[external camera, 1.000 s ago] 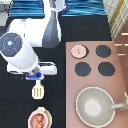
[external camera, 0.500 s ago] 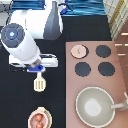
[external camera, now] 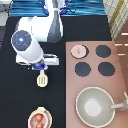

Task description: Take the lid off the pot, put the pot on the plate, and use the tool to push the pot to the front of the table.

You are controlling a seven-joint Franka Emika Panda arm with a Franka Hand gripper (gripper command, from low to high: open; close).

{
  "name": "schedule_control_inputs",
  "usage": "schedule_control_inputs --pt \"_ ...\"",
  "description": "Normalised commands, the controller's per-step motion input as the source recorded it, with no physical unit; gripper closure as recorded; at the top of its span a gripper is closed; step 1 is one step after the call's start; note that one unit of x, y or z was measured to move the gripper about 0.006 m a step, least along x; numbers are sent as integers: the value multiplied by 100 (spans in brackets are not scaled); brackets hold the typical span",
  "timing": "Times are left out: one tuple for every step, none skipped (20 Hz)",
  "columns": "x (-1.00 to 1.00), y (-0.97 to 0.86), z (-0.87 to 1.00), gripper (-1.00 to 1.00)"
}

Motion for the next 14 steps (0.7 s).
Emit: schedule_control_inputs --pt "-100 -9 -66 100" --pt "-100 -11 -66 100" --pt "-100 -12 -67 100" --pt "-100 -13 -59 100" --pt "-100 -13 -59 100" --pt "-99 -11 -53 100" --pt "-100 -11 -60 100" --pt "-100 -10 -56 100" --pt "-98 -9 -59 100" --pt "-96 -11 -63 100" --pt "-91 -5 -53 100" --pt "-80 0 -26 -100" --pt "-55 2 10 -100" --pt "-38 9 45 -100"
